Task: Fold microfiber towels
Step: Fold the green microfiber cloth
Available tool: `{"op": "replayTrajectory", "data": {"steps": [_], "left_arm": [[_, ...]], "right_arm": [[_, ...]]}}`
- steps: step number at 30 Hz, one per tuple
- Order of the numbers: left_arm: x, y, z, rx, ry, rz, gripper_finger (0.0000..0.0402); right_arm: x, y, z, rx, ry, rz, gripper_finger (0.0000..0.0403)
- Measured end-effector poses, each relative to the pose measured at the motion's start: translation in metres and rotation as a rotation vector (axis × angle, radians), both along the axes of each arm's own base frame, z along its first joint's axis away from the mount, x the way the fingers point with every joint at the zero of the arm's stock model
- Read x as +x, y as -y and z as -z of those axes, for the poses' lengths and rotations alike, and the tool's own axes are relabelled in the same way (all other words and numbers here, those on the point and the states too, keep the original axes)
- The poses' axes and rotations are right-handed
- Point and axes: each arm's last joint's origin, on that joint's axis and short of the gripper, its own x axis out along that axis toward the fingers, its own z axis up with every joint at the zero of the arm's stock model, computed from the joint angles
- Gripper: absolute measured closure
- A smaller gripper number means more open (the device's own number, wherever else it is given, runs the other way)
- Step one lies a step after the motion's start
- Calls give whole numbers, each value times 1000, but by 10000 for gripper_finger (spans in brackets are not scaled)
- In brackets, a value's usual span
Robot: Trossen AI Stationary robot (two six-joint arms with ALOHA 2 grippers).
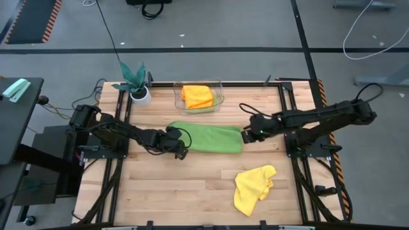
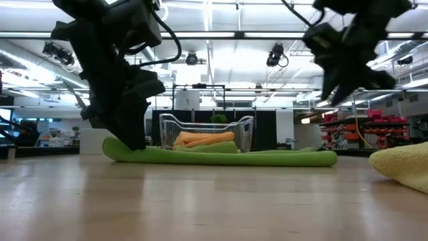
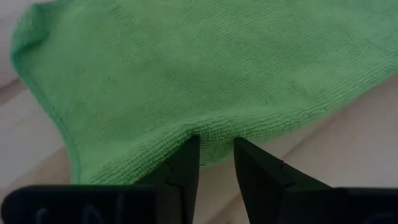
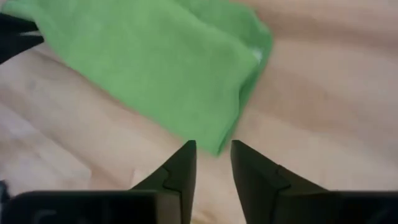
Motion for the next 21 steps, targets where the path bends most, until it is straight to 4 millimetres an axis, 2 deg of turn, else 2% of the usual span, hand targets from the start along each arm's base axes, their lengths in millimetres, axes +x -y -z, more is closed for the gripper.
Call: {"op": "replayTrajectory", "data": {"steps": [5,10,21], "left_arm": [[3,0,-1,17,14,46,294],[5,1,-2,24,29,70,294],[5,1,-2,24,32,73,294]], "right_arm": [[-14,-16,15,87,74,53,277],[-26,-23,43,165,108,132,272],[-39,-14,84,176,132,213,272]]}}
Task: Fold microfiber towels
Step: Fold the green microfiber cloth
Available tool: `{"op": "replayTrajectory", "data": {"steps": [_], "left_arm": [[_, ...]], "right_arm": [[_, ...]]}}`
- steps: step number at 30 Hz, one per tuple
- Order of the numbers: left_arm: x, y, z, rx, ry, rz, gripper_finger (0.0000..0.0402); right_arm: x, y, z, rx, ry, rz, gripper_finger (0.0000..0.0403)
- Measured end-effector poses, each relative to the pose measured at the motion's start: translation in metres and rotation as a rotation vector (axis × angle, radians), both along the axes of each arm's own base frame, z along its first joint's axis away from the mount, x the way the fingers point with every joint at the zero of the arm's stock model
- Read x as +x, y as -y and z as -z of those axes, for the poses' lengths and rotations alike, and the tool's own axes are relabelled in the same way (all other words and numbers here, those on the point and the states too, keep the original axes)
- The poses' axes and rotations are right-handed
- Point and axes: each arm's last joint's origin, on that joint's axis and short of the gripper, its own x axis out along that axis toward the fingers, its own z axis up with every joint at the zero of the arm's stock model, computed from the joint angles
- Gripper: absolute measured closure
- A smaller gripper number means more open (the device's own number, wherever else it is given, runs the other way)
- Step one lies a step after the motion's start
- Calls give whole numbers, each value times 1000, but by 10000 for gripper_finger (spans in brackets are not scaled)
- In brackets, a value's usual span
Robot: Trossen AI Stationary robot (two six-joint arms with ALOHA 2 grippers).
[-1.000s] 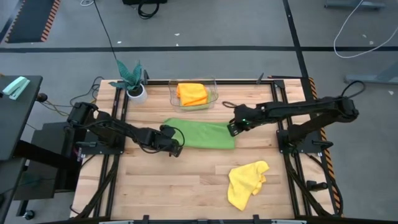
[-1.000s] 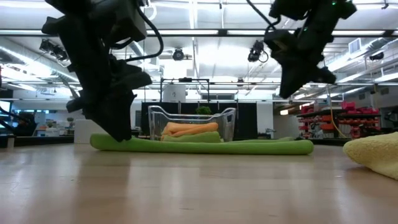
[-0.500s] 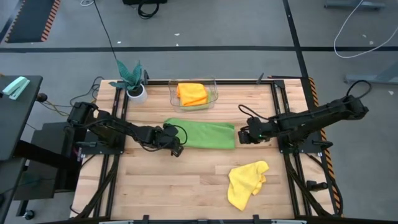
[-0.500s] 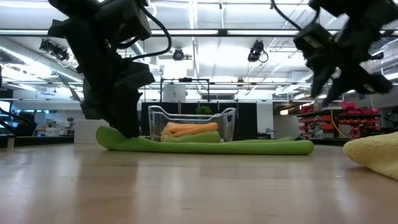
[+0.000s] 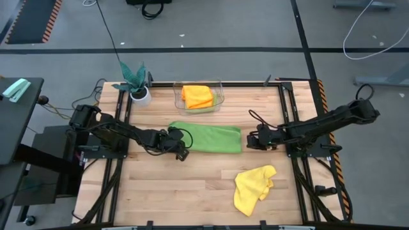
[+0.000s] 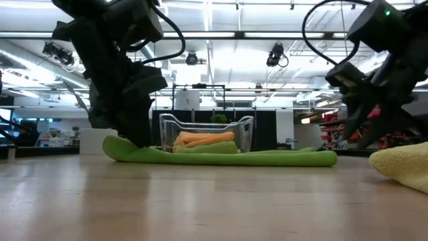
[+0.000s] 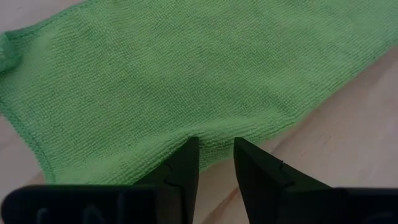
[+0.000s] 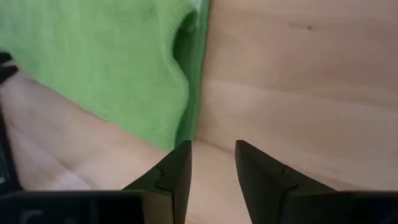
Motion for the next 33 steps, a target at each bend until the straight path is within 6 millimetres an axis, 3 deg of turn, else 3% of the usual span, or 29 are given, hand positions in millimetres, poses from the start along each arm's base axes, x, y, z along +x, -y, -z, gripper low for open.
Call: {"op": "replayTrajectory", "data": {"steps": [9,19,28,33], "left_arm": [[1,0,0,-7,10,-9,294],[1,-1,0,-19,20,-33,294],[3,-1,-1,-24,45,-35,294],[4,-1,-2,-24,52,-34,294]], "right_arm": [[-4,15,15,-37,29,37,272],[-3,30,14,-54,48,39,272],[0,34,15,-26,65,-2,271],[13,32,18,-29,130,-42,271]]}}
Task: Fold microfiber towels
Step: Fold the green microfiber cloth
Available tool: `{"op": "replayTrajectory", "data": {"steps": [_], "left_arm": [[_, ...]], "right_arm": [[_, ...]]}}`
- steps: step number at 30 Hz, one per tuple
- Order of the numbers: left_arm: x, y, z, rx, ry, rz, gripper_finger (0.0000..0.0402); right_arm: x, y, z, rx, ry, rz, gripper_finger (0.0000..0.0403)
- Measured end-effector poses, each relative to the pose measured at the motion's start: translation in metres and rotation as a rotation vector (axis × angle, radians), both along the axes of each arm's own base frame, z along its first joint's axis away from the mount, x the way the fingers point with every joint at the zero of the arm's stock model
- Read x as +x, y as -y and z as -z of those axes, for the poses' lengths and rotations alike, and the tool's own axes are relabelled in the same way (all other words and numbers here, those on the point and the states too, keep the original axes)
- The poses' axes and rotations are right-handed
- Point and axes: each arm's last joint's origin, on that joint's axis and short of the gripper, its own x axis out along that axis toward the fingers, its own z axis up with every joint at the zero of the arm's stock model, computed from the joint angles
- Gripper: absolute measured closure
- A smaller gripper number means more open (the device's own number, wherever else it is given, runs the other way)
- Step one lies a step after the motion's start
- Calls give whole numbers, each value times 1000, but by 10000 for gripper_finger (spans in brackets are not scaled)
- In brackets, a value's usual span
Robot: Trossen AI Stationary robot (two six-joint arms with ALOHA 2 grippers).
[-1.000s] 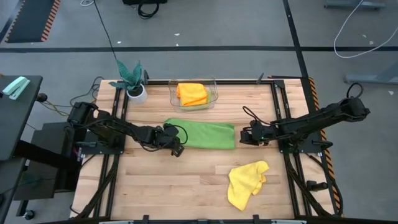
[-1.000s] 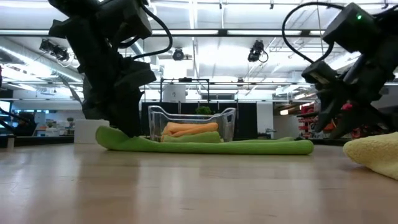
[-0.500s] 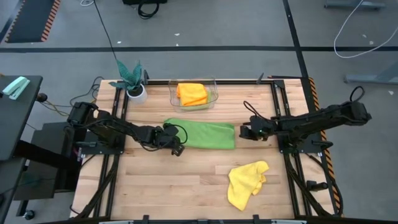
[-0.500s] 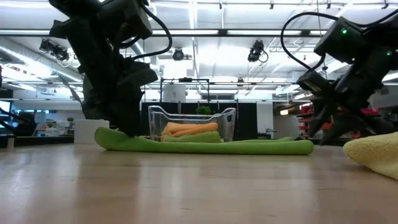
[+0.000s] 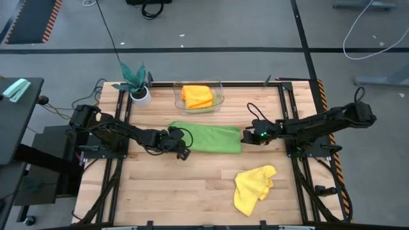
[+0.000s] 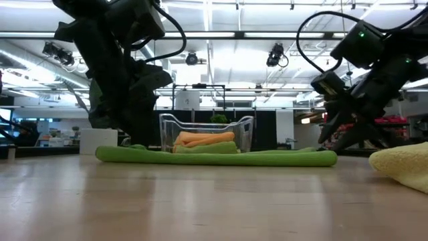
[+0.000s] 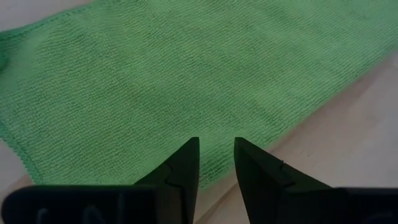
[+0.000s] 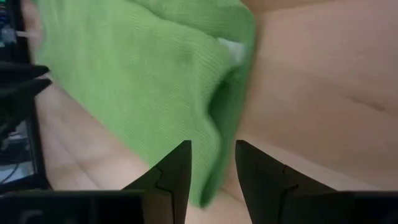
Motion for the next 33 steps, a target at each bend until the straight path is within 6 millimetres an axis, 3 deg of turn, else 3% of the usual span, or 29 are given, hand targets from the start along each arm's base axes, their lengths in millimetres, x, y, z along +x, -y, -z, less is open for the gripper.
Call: {"op": "replayTrajectory", "data": {"steps": [10,33], "left_arm": [[0,0,0,-12,-3,7,294],[1,-4,0,-7,-4,-2,294]], "right_arm": [[10,0,17,16,-51,-9,271],[26,8,20,10,-22,-12,271]]}}
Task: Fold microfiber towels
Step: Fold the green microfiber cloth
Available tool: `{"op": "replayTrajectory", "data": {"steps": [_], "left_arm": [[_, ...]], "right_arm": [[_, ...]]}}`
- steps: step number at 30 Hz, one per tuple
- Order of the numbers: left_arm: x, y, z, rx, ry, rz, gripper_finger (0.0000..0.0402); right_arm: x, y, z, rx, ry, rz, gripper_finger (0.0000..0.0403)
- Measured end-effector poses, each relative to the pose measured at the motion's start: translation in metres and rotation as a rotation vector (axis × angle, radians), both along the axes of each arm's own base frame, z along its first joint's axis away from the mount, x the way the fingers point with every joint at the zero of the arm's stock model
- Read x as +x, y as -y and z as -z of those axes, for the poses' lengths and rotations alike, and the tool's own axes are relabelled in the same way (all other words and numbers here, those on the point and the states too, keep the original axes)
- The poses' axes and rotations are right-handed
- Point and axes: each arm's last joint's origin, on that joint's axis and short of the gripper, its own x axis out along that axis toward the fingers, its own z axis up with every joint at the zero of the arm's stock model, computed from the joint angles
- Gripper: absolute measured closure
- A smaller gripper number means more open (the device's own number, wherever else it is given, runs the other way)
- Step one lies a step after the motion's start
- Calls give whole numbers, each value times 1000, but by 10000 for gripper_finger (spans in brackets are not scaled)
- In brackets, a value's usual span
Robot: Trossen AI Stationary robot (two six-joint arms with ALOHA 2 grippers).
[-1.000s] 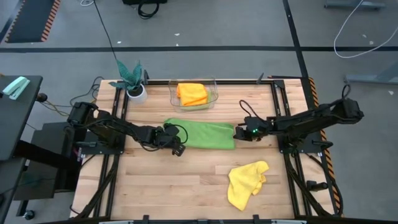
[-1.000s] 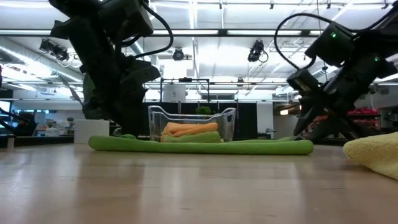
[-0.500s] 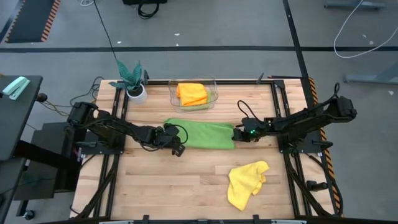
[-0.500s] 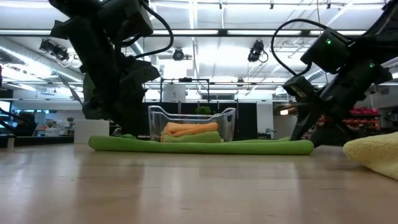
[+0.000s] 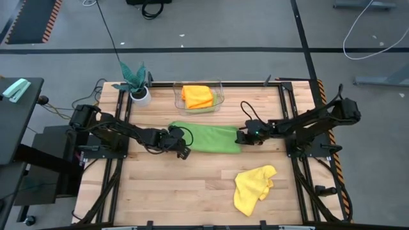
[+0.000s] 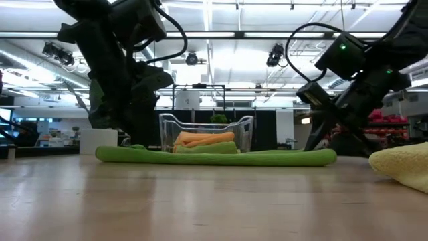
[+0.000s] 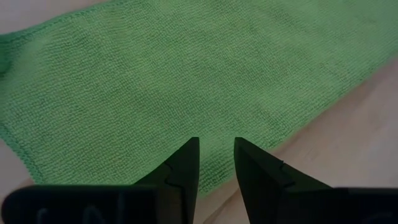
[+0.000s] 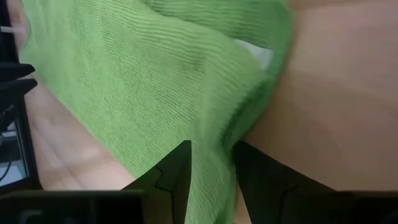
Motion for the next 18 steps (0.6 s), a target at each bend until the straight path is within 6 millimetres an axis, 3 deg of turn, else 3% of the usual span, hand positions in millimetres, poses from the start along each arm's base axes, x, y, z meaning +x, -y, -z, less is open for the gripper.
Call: {"op": "replayTrajectory", "data": {"steps": [10,18], "left_arm": [[-1,-1,1,8,-11,-6,297],[-11,-16,5,24,-136,-55,310]], "right_arm": [[32,8,0,-32,-12,-76,271],[34,11,-5,-41,1,-70,284]]}}
